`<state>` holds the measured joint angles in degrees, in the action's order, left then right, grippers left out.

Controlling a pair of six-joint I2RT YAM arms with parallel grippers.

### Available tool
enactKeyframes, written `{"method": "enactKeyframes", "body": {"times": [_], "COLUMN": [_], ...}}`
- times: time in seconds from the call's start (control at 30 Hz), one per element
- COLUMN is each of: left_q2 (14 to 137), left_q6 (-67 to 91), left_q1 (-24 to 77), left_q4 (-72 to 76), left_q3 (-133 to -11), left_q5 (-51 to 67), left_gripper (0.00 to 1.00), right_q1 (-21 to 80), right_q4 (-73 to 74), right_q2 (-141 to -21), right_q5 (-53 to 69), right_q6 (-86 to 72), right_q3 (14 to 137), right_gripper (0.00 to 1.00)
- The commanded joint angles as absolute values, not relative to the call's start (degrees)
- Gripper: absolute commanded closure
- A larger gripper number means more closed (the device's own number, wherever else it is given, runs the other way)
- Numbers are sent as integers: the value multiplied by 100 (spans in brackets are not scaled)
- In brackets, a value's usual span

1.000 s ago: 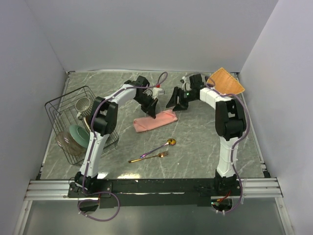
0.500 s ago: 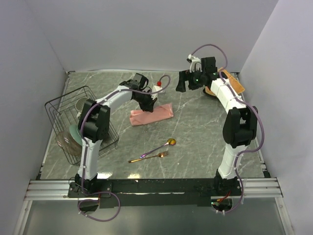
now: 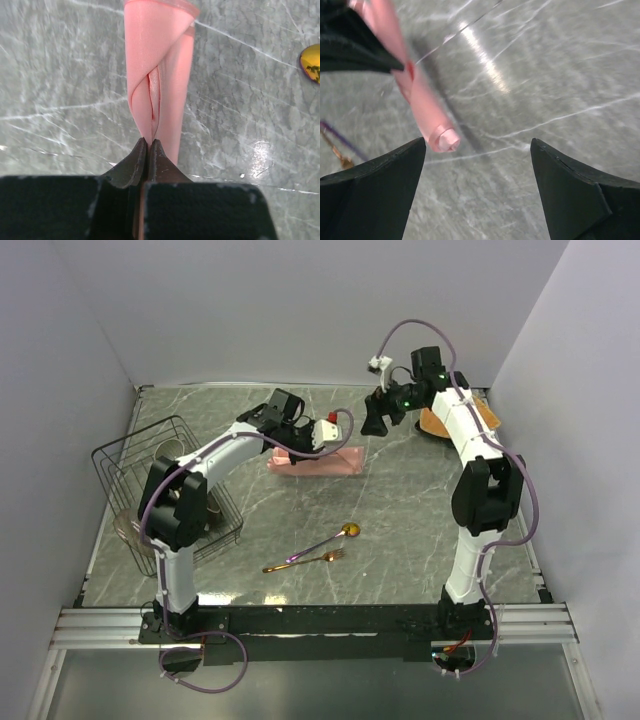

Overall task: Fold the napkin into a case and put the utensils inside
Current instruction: Pass from the left arm to the right

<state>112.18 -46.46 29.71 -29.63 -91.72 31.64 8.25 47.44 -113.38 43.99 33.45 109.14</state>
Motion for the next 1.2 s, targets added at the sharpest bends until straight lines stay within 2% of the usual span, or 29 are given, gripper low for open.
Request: {"method": "enactKeyframes", "body": {"times": [0.0, 0.13, 0.33, 0.67, 0.9, 1.17], "left_q2": [10872, 10828, 10793, 10565, 10398, 10309], "left_q6": [-5300, -5423, -5528, -5608, -5686, -5783], "left_q1": [3076, 3111, 3155, 3173, 3164, 3173], "left_q4": [-2778, -2751, -2821, -2777, -2707, -2654], "left_q3": [-9150, -9132, -9158, -8956, -8684, -8596], "left_q5": [3472, 3551, 3673, 3884, 3911, 4008], "left_gripper": [99, 99, 99, 99, 99, 99], "right_q1": [1081, 1370, 1766, 2083, 1750, 1397], "right_q4": [5606, 5574, 5529, 4870, 3860, 4315], "right_q2": [-11109, -11092, -11197, -11215, -10741, -10582], "right_q5": [4895, 4966, 5010, 4843, 5177, 5414], "right_q6": [4341, 4343, 4237, 4052, 3560, 3893], "right_q3": [11214, 11031, 10960, 10407, 9660, 9843], "right_gripper": [10, 16, 21, 16, 16, 12]}}
